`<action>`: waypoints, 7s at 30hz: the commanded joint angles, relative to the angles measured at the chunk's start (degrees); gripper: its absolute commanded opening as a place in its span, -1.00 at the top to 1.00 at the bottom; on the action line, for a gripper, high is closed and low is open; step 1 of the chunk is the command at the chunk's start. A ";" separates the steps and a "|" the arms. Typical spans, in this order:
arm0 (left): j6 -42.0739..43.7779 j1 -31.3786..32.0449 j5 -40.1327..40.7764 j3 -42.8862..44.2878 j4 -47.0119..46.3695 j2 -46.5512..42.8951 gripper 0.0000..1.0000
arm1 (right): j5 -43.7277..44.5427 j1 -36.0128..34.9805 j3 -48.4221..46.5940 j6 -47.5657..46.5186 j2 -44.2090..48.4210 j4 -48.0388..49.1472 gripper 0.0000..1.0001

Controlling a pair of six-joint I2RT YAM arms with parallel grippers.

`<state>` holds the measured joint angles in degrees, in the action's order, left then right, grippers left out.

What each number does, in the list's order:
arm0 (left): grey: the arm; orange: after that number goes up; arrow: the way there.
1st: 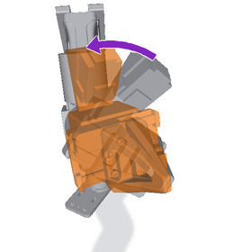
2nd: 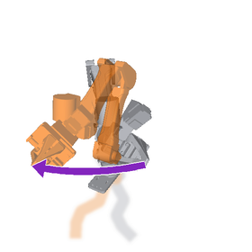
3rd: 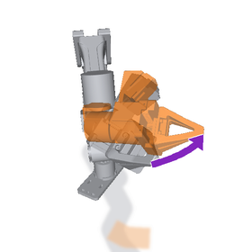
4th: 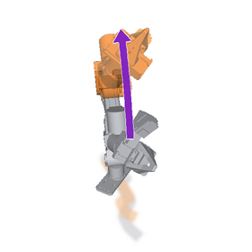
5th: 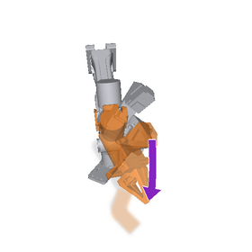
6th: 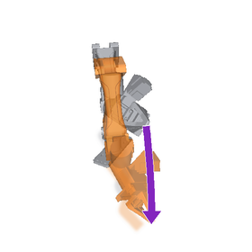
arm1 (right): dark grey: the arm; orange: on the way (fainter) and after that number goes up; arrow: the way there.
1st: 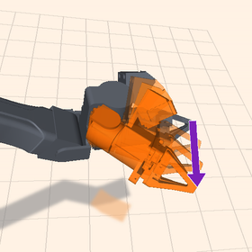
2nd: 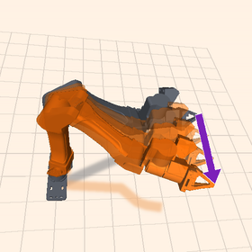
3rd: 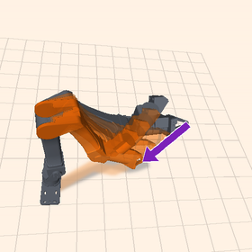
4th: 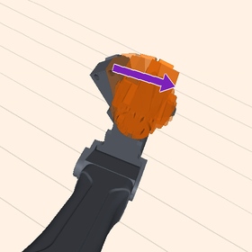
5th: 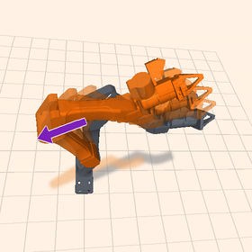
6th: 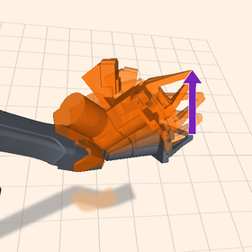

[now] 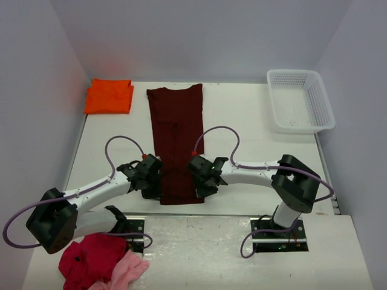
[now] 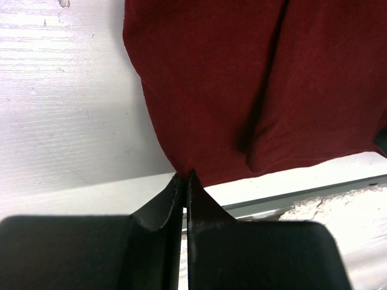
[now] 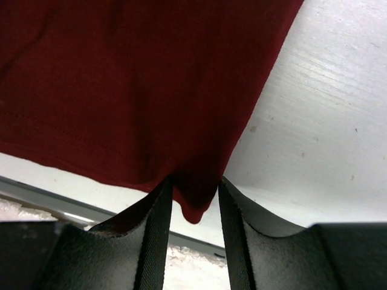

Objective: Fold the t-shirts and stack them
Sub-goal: Grab the bottom of the folded rectangular tshirt with both arms, then fold the folded rectangular tshirt in 1/3 of the way

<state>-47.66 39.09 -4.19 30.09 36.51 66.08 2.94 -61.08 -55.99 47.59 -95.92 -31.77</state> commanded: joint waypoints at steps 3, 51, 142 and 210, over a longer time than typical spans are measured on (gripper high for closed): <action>-0.59 0.28 0.05 -0.20 -0.13 -1.92 1.00 | 0.22 -0.09 -0.26 2.15 -2.17 1.89 0.37; -8.95 0.46 3.15 11.57 22.55 -21.60 1.00 | 10.07 -8.61 7.75 12.18 20.07 -14.81 1.00; 11.45 -11.15 18.01 45.09 2.01 29.10 0.91 | 0.43 26.28 -43.88 -29.75 -15.27 -14.03 0.23; 12.50 -8.76 8.93 48.57 -2.85 45.62 1.00 | -5.31 15.56 -17.76 -19.73 -8.23 -0.14 1.00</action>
<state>-36.71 31.40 3.75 75.64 33.19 110.41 -0.82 -43.64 -74.46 25.82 -102.80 -35.33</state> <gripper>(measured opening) 0.002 0.003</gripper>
